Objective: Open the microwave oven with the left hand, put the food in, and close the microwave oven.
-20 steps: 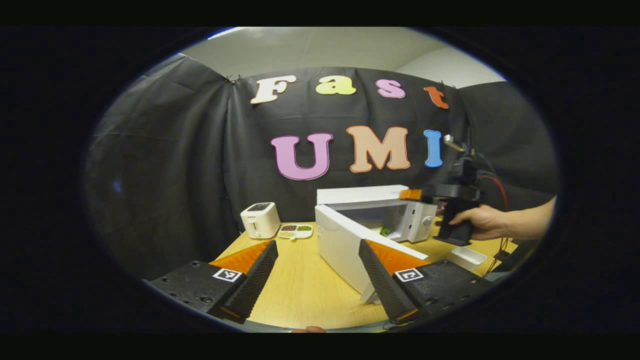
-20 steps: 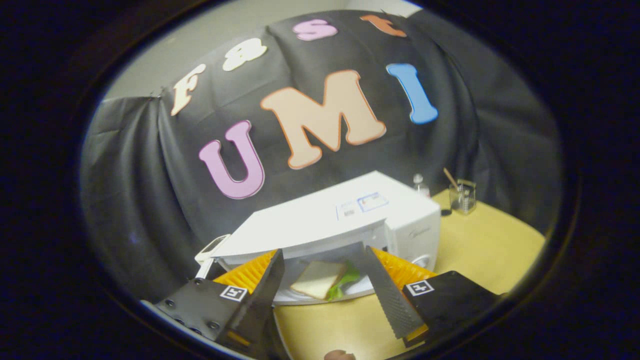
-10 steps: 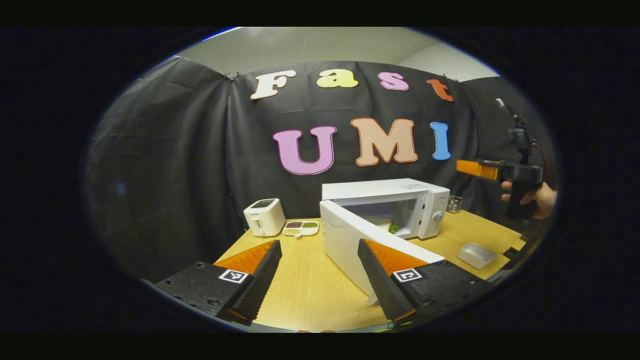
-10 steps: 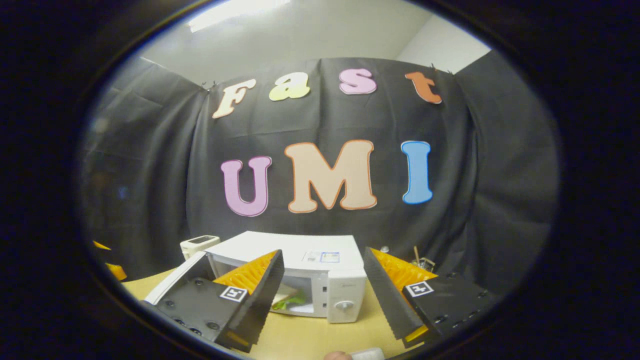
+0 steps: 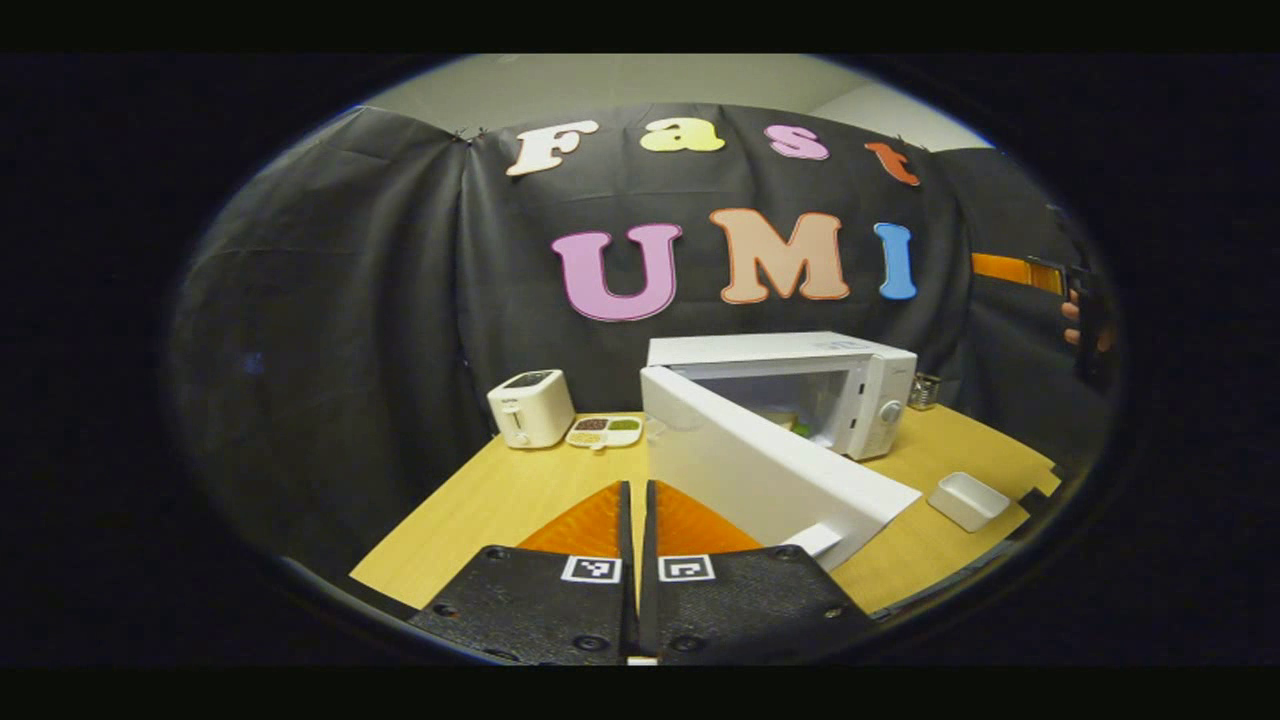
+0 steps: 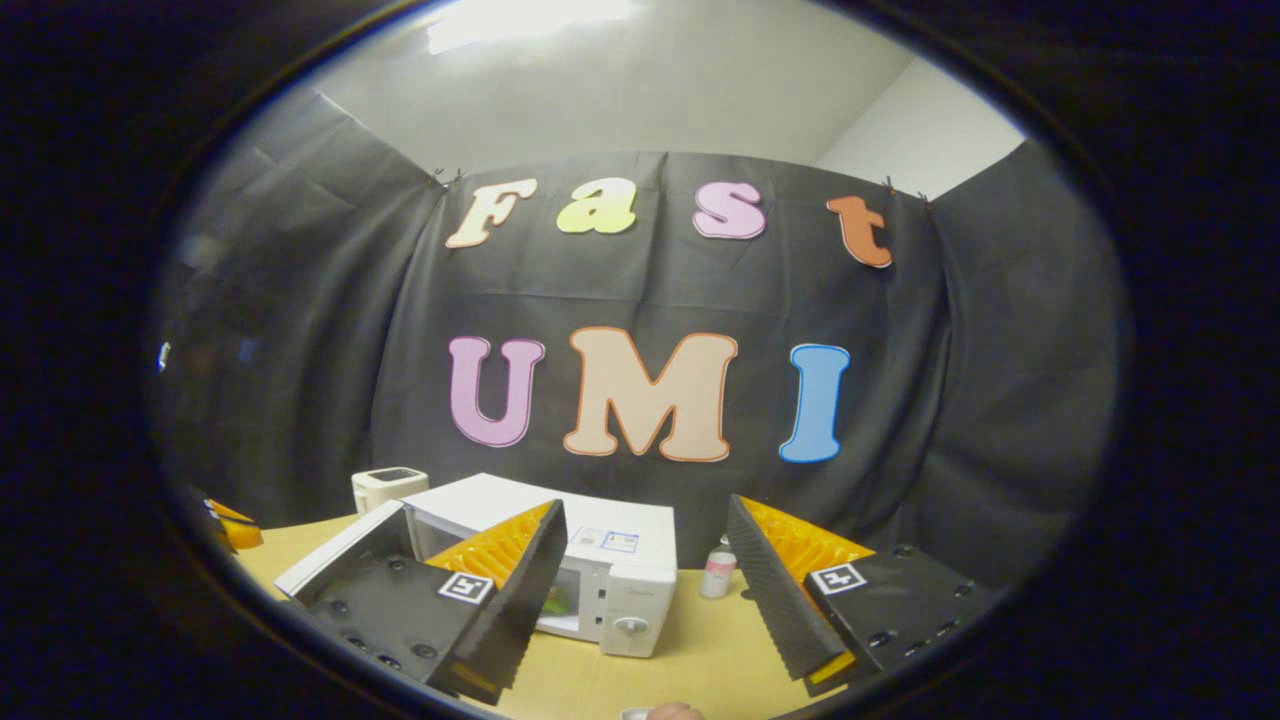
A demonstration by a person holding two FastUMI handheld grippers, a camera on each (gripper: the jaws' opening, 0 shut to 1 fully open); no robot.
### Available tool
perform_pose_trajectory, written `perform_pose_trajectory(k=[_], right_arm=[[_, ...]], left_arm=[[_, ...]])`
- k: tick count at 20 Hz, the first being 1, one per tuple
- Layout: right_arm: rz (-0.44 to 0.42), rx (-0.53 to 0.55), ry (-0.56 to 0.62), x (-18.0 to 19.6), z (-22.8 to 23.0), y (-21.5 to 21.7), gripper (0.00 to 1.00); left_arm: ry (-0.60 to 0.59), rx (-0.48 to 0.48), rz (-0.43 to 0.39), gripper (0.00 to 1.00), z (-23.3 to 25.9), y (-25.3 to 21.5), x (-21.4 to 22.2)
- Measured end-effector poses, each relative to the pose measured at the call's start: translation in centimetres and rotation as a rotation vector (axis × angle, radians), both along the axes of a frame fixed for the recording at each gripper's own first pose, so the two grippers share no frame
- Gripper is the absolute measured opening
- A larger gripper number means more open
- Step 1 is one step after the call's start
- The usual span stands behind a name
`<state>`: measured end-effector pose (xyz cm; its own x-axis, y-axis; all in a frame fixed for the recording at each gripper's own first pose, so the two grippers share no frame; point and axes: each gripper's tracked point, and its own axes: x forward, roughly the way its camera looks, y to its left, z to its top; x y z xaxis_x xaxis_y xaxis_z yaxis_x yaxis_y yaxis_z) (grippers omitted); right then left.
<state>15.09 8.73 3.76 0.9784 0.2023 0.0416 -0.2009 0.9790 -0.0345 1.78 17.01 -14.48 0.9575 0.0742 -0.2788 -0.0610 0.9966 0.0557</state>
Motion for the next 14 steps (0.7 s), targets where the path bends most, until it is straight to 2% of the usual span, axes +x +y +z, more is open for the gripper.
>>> perform_pose_trajectory(k=[1,2,10,14], right_arm=[[-0.003,0.011,-0.008,-0.2,0.5,-0.2,0.96],[-0.007,0.020,-0.016,-0.3,0.9,-0.3,0.96],[-0.039,0.019,-0.023,-0.4,1.3,-2.3,0.96],[-0.050,0.007,-0.033,-0.6,1.7,-3.2,0.96]], left_arm=[[0.004,0.006,-0.011,0.00,-0.4,-0.2,0.2],[0.011,0.010,-0.023,0.00,-0.7,-0.6,0.3],[0.027,0.033,-0.105,0.00,-1.8,-4.0,1.2],[0.017,0.037,-0.118,0.00,-1.8,-5.0,1.8]])
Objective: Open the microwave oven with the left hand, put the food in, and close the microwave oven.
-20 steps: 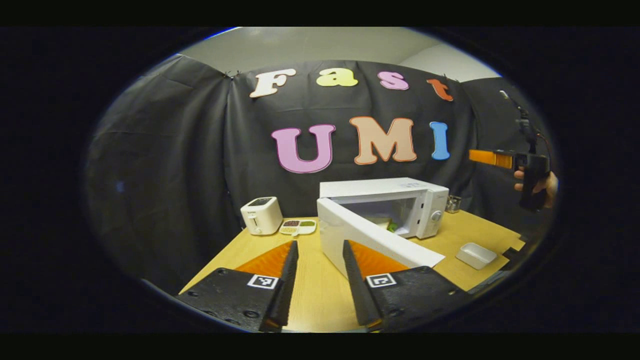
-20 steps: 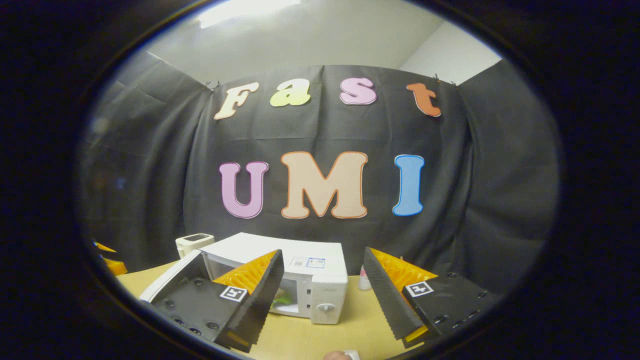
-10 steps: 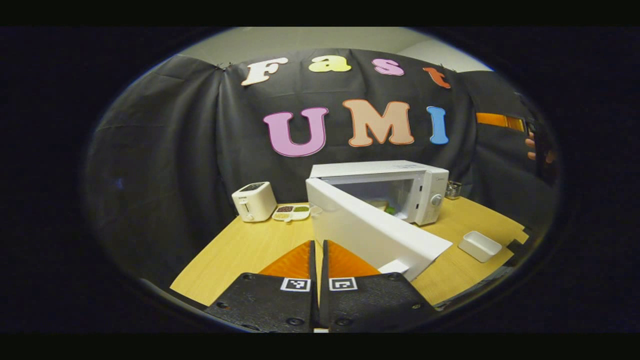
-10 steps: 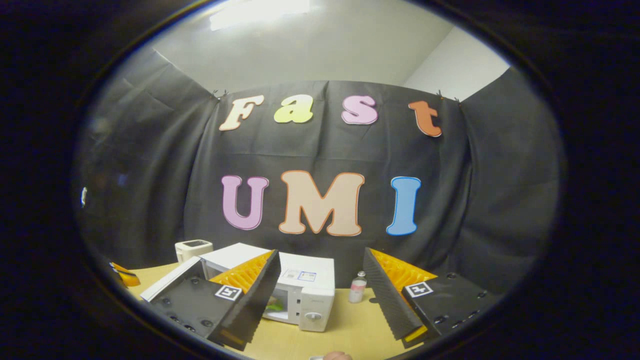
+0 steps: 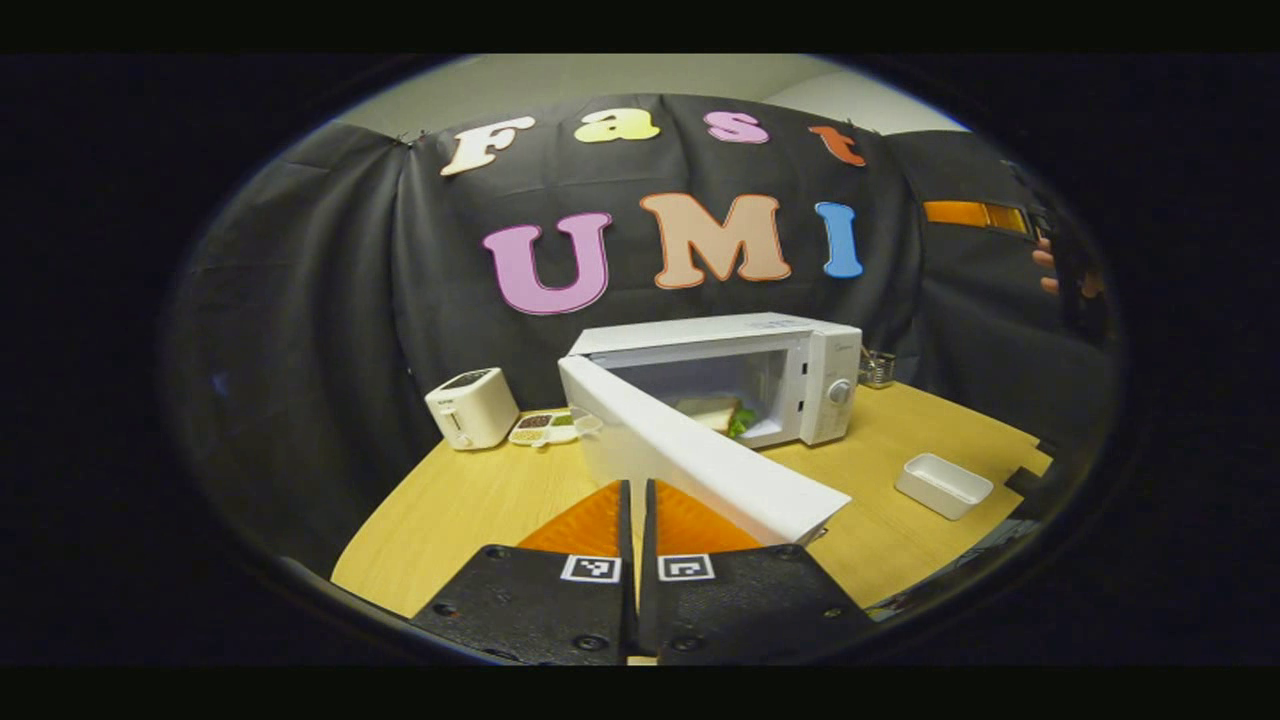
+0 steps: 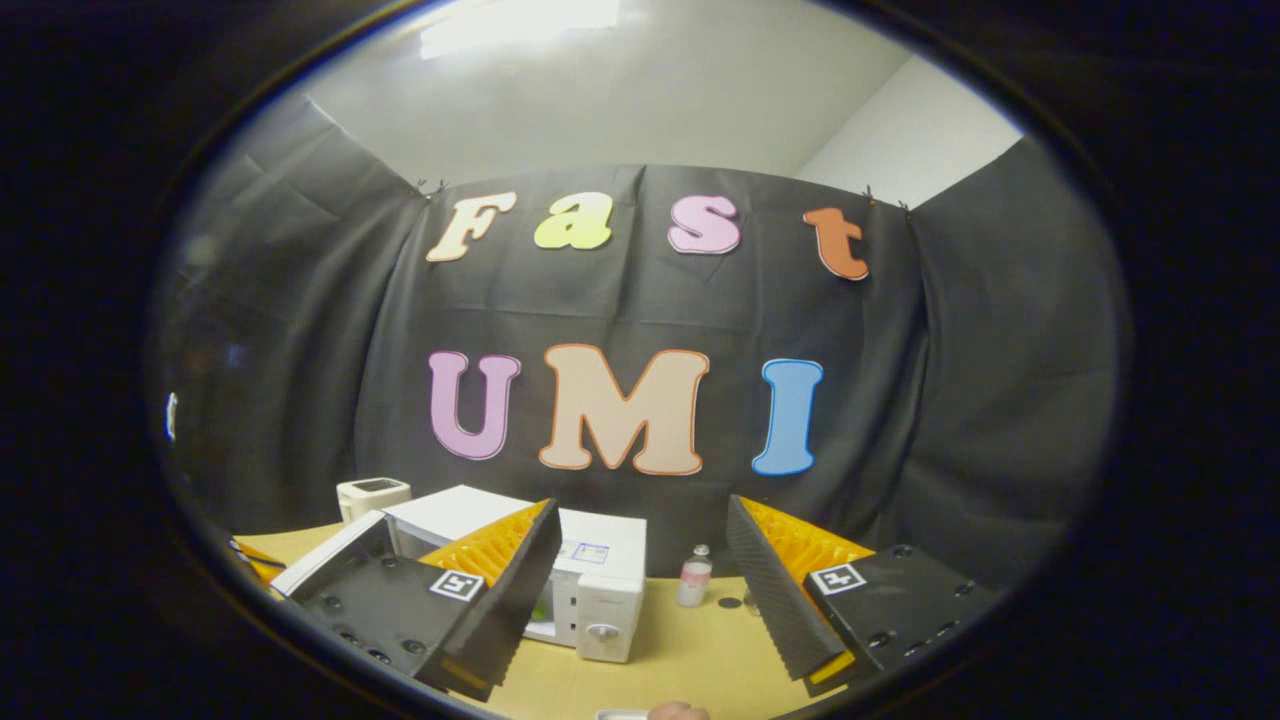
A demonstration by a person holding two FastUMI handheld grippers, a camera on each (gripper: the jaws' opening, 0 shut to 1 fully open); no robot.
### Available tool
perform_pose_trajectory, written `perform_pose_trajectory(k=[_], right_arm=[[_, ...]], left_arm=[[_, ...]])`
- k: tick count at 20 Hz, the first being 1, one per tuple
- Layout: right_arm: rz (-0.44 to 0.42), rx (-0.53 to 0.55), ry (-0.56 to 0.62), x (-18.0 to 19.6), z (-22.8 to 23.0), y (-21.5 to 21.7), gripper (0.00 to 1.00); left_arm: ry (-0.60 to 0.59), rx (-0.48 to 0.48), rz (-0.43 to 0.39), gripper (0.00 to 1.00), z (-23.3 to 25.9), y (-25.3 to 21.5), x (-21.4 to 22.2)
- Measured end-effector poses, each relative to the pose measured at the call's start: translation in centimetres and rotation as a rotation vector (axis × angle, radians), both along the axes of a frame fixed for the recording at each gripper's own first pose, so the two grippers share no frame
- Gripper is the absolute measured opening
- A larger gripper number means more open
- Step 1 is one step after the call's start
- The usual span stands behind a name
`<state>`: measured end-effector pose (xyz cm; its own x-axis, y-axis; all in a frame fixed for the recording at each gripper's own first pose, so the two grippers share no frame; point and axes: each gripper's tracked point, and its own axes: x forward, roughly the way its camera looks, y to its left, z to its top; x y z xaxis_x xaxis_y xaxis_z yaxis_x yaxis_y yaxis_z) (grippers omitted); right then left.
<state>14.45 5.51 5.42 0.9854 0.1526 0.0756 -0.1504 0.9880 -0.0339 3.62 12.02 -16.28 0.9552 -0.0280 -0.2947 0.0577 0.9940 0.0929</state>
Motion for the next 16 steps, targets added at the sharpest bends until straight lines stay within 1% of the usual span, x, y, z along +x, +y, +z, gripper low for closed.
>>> perform_pose_trajectory(k=[5,9,10,11,16], right_arm=[[-0.016,0.026,-0.005,-0.6,0.7,-1.1,0.96],[-0.017,0.025,-0.008,-0.8,0.7,-1.7,0.96],[-0.017,0.022,-0.007,-1.0,0.6,-1.9,1.00],[-0.016,0.019,-0.007,-1.1,0.5,-2.1,0.96],[-0.013,0.014,-0.004,-1.1,0.5,-2.8,0.96]], left_arm=[[0.000,-0.006,-0.007,0.00,-0.1,-1.1,0.8],[0.002,-0.012,-0.025,0.00,-0.2,-2.7,1.5],[0.001,-0.014,-0.030,0.00,-0.3,-3.2,1.8],[0.001,-0.016,-0.036,0.00,-0.4,-3.7,2.0],[-0.003,-0.014,-0.084,0.00,-0.8,-6.7,3.6]])
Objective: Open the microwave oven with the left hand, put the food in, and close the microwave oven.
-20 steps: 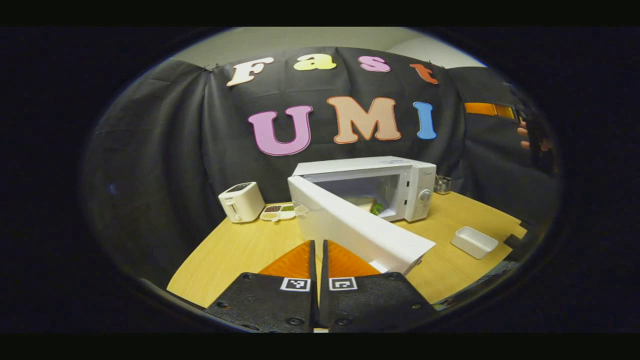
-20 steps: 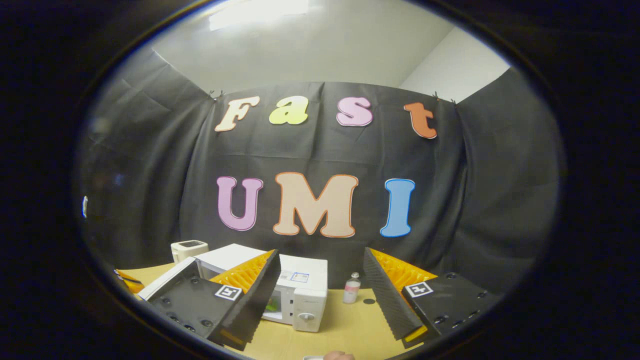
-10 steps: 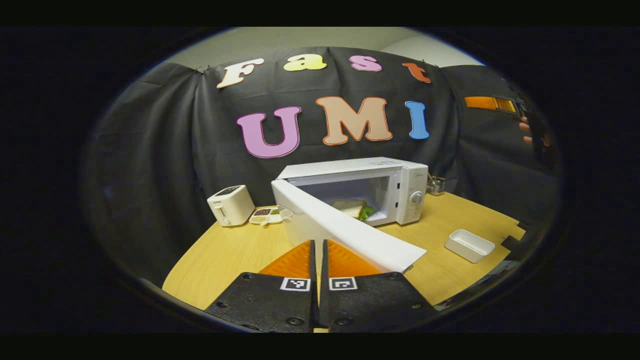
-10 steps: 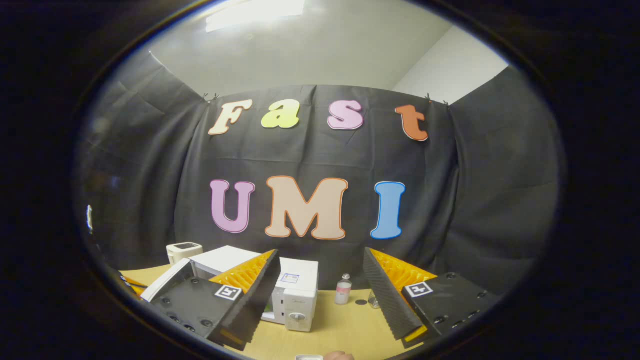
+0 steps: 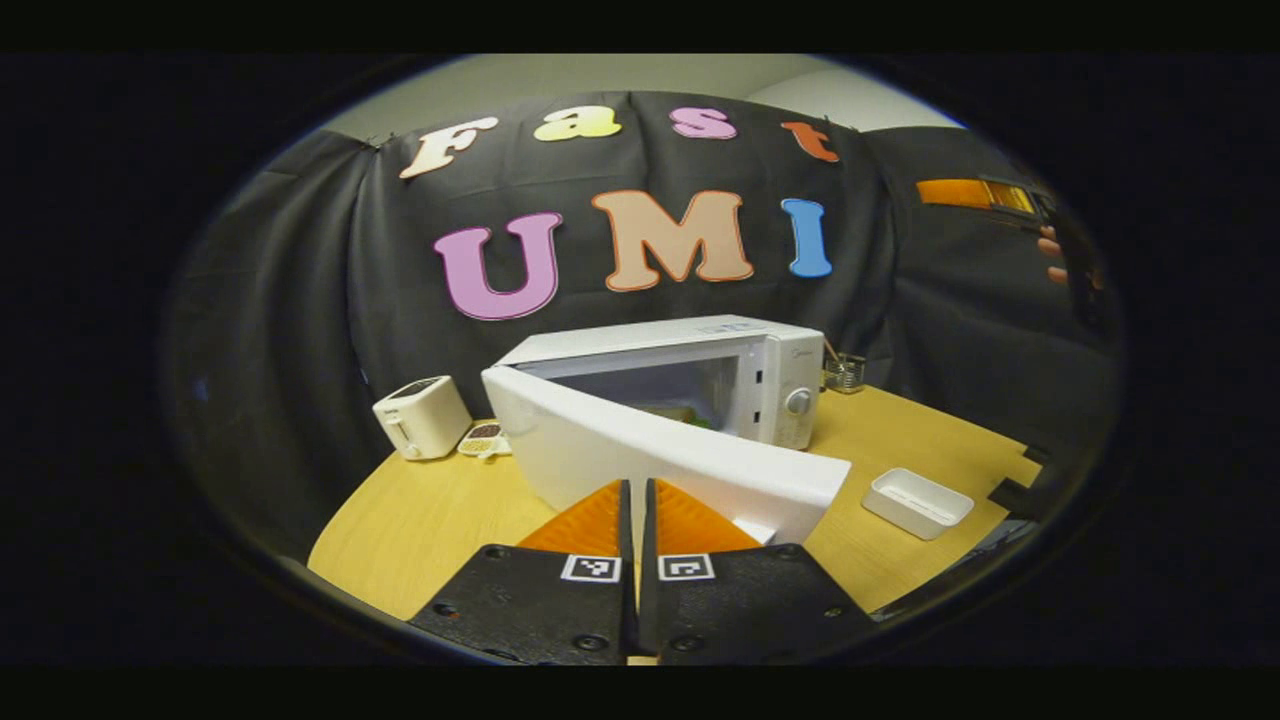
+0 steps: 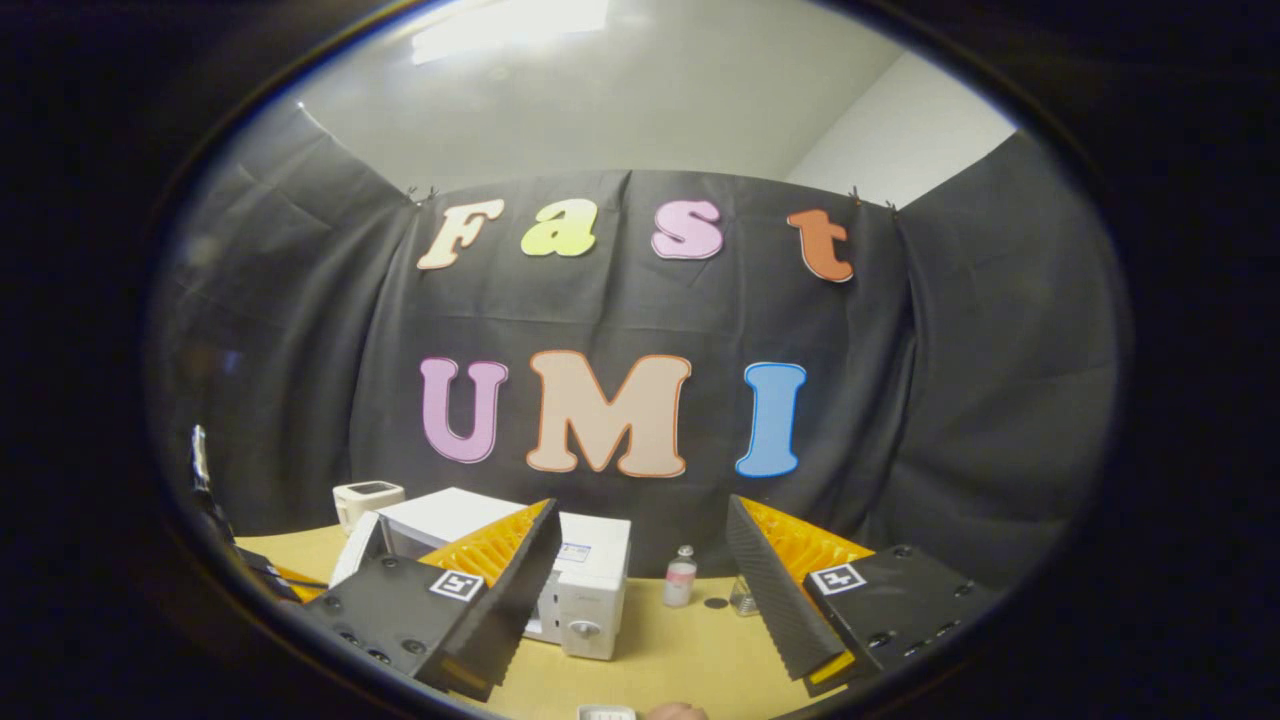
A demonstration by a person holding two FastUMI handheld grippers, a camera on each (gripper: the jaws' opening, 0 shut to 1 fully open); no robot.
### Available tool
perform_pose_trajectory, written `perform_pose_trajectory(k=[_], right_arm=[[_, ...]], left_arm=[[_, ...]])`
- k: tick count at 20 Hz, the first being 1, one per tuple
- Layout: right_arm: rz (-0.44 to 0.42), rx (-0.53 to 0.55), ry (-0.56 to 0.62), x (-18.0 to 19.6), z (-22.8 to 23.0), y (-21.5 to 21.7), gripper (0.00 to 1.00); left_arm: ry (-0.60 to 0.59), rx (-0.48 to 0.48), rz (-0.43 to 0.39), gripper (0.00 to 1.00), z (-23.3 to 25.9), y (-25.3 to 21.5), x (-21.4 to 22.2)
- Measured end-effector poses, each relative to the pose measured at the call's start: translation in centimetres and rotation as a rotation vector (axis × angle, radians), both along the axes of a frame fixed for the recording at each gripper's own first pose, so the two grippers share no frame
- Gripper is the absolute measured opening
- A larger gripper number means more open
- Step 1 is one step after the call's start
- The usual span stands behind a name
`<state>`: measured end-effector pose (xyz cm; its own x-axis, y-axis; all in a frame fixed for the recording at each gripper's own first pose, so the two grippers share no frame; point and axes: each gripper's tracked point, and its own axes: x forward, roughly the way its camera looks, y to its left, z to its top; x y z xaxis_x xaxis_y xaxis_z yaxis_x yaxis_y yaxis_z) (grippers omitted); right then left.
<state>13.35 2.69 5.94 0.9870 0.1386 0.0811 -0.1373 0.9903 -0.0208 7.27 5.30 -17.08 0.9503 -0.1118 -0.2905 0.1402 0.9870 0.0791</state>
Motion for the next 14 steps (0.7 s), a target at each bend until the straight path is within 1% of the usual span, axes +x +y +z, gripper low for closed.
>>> perform_pose_trajectory(k=[7,14], right_arm=[[0.005,0.022,0.020,0.1,-0.3,-0.8,0.96],[0.001,0.037,0.024,0.4,0.0,-2.6,0.96]], left_arm=[[-0.002,-0.026,-0.027,0.00,-0.4,-3.3,2.2],[-0.006,-0.070,-0.014,0.00,-1.0,-5.1,4.8]])
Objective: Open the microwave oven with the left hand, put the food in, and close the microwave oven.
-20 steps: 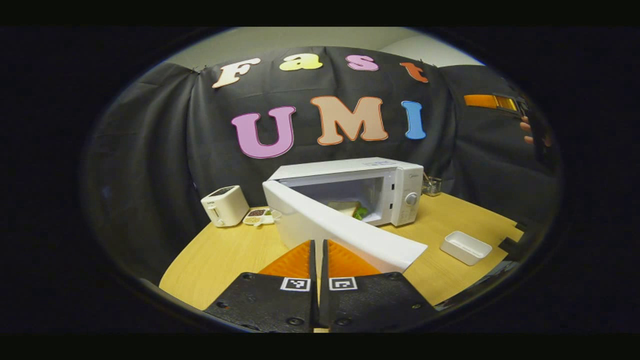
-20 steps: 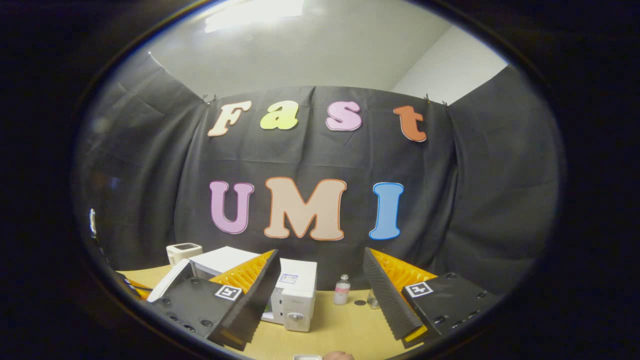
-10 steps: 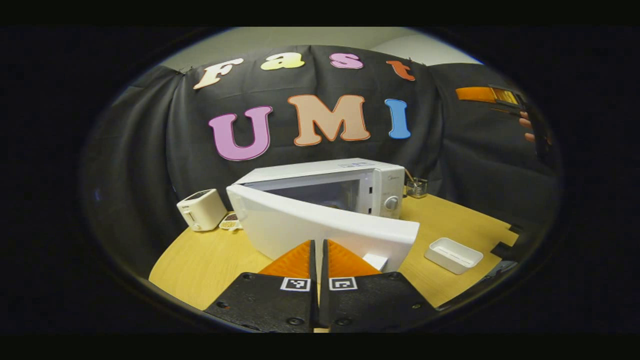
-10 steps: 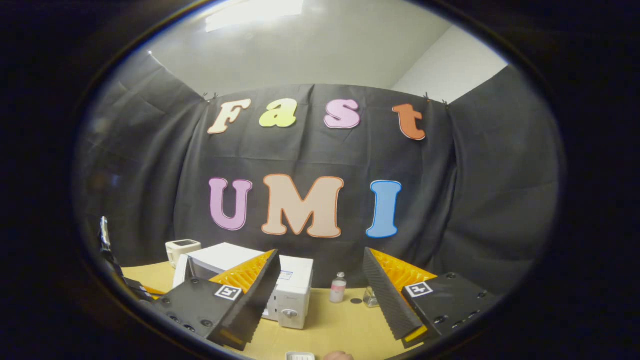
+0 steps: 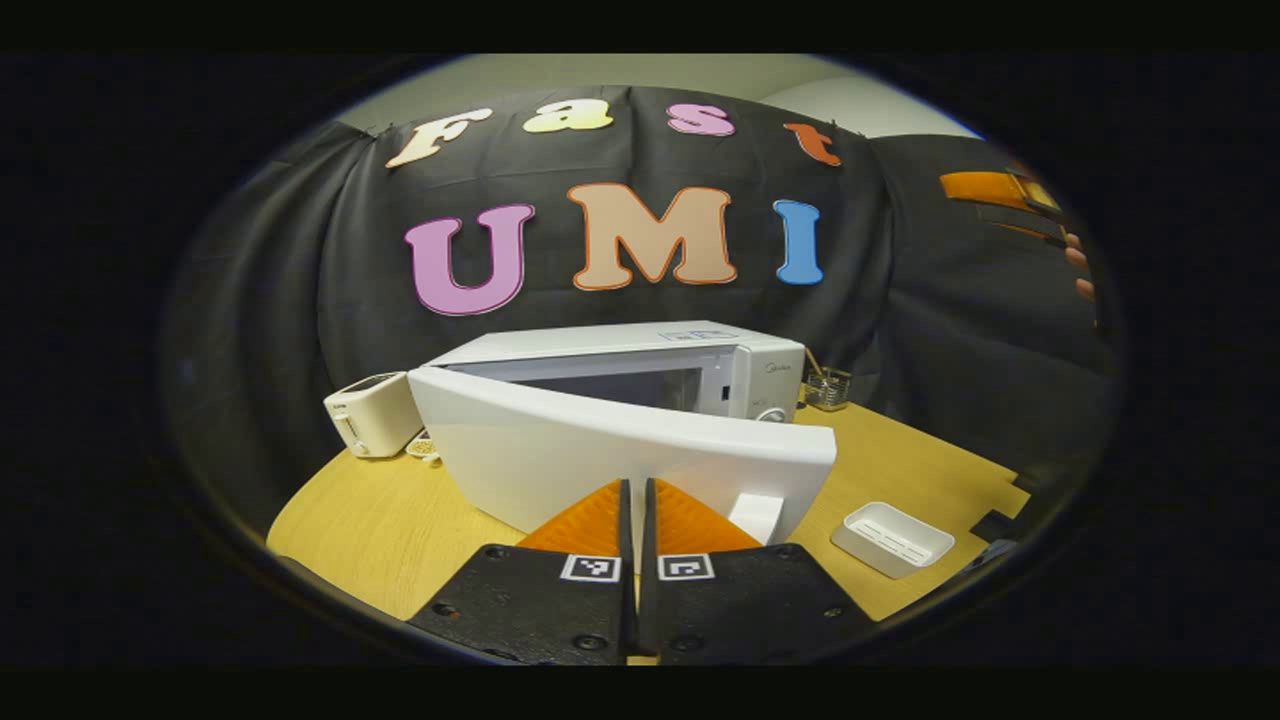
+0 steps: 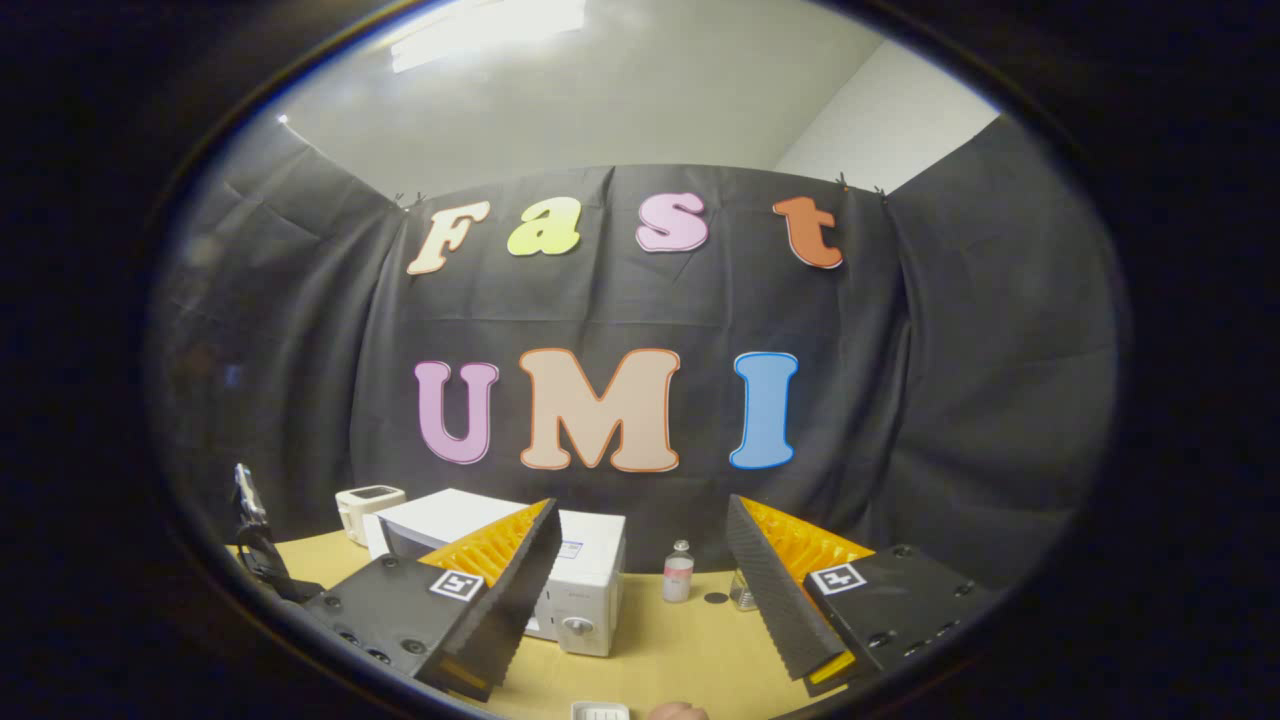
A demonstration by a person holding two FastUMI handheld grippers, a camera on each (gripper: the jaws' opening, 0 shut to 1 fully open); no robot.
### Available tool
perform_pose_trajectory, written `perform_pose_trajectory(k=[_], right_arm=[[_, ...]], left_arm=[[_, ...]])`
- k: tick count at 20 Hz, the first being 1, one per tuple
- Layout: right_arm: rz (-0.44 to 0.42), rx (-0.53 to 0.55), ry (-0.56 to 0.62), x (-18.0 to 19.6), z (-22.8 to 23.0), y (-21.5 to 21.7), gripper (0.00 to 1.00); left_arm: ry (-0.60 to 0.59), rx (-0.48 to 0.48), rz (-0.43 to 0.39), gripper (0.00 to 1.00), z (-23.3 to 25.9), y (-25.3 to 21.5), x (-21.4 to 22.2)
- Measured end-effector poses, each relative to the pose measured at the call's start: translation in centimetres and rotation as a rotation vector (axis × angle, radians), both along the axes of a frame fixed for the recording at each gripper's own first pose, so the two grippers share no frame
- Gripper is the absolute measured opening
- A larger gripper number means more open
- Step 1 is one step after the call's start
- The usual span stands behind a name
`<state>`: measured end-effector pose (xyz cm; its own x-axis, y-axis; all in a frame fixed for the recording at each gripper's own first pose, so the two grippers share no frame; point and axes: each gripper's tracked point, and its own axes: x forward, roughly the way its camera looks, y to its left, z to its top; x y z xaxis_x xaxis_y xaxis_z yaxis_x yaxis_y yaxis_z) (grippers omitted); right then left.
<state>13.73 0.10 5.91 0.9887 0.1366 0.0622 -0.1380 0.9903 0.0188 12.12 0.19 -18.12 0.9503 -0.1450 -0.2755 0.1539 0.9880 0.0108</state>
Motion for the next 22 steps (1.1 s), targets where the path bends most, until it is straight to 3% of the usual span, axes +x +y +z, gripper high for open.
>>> perform_pose_trajectory(k=[7,8,13,22], right_arm=[[0.000,-0.027,-0.002,0.0,0.0,-0.9,0.96],[0.002,-0.031,-0.004,-0.1,0.1,-0.9,1.00],[0.003,-0.047,-0.001,-0.1,-0.1,-0.9,0.96],[0.030,-0.068,0.005,-0.9,-0.7,-0.3,1.00]], left_arm=[[-0.015,-0.001,-0.013,0.00,0.0,-1.7,3.2],[-0.015,-0.004,-0.019,0.00,-0.1,-2.0,3.6],[-0.021,0.007,-0.036,0.00,-0.2,-3.1,5.8],[-0.009,-0.035,-0.006,0.00,-0.6,-2.9,9.1]])
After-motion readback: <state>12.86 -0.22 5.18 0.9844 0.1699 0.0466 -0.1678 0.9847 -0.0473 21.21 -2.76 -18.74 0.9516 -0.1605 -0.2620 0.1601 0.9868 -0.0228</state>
